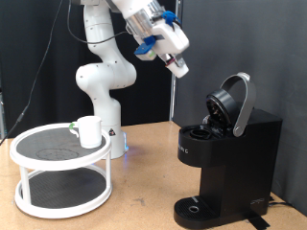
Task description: Make a cup of coffee with the keurig machine
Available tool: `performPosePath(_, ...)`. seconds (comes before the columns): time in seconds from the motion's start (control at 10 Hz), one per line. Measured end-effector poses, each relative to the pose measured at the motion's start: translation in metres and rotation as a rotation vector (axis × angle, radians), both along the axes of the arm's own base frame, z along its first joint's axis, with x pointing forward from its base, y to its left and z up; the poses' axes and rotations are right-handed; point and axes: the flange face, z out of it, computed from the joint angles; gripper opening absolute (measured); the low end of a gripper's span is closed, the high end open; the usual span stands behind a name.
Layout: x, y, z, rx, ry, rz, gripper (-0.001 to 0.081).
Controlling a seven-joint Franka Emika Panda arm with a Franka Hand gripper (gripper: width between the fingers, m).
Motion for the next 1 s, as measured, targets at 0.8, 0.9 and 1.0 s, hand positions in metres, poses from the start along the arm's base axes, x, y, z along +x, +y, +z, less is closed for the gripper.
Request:
performPosePath(0.8, 0.029, 0.044, -0.047, -0.110, 0.029, 0.052, 0.0441)
performPosePath(0.9, 0.030, 0.048, -0.053, -0.124, 0.032, 0.058, 0.0441)
performPosePath(1.0, 0.030, 0.051, -0.059, -0.135, 0.030, 0.060, 0.0441)
